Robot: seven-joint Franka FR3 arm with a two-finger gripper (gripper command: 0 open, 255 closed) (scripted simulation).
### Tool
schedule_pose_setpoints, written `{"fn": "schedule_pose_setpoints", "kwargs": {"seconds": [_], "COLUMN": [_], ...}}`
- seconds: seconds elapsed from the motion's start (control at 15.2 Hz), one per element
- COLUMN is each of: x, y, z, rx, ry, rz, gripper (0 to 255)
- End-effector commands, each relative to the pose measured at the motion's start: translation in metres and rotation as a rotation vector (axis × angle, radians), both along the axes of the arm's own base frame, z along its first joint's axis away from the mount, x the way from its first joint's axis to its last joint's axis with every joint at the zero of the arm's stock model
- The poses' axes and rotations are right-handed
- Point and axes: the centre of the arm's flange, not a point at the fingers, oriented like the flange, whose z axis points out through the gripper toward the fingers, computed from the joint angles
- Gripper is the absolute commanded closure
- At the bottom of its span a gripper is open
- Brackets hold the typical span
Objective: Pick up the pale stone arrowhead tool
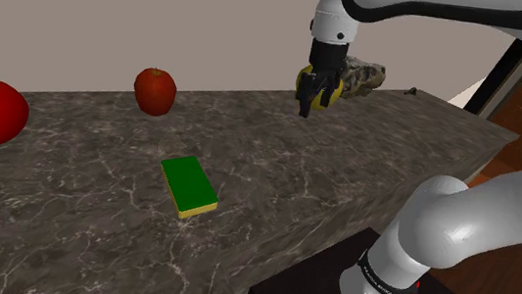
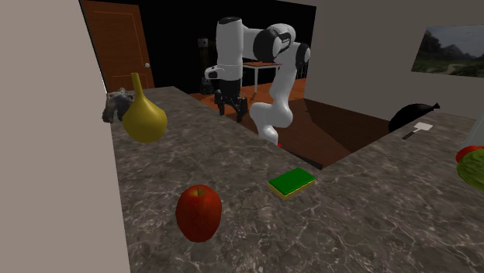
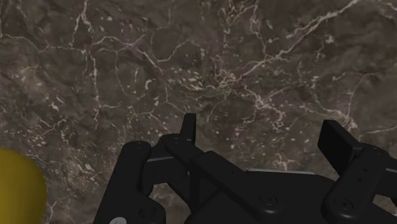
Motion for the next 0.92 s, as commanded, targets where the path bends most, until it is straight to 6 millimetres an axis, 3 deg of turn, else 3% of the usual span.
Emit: {"fn": "schedule_pose_setpoints", "kwargs": {"seconds": [0.0, 0.86], "x": [0.013, 0.099], "y": [0.026, 0.165], "z": [-0.008, -0.051], "rx": [0.003, 0.019], "ry": [0.000, 0.003], "rz": [-0.010, -0.067], "gripper": [0, 0]}}
